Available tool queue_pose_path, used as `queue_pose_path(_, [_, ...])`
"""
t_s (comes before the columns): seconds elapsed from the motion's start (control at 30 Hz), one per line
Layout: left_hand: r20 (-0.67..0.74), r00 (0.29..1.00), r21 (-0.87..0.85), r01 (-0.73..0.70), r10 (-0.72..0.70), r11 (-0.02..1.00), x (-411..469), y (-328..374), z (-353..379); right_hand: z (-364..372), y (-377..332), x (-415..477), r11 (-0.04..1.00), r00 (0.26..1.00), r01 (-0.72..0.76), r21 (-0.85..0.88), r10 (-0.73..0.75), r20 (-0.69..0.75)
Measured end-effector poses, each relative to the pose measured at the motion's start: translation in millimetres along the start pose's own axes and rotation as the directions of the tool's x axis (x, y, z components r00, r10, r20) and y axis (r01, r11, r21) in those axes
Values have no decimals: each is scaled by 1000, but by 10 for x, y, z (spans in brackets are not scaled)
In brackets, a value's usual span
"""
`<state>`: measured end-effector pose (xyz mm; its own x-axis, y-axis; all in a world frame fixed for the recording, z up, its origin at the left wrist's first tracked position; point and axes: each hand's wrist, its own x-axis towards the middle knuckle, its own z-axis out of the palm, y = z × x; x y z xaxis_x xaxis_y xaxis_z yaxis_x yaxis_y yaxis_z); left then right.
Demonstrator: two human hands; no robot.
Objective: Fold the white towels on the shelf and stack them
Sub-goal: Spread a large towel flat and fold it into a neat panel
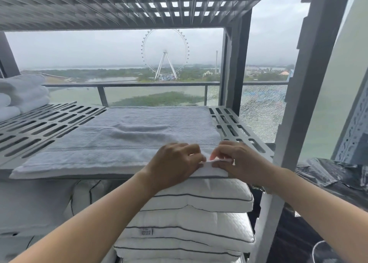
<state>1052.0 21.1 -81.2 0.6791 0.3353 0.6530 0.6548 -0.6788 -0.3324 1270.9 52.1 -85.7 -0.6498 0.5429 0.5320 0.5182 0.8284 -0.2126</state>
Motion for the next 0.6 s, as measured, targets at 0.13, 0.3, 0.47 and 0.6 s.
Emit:
queue_pose_path(0.13, [-35, 998, -51, 59, -61, 997, -104, 33, 9, 96, -73, -116, 999, 987, 27, -30, -32, -161])
queue_pose_path(0.3, [-138, 989, 31, -53, 57, 998, -209, 37, 93, 270, -93, -272, 995, 955, 46, -88, -70, -288])
queue_pose_path(0.47, [-72, 990, 79, -117, 122, 990, -235, -18, 71, 313, -99, -316, 997, 944, -21, -75, -5, -329])
queue_pose_path(0.6, [-60, 997, 114, -45, 52, 992, -218, 20, 35, 271, -118, -295, 996, 936, -89, 16, 89, -341])
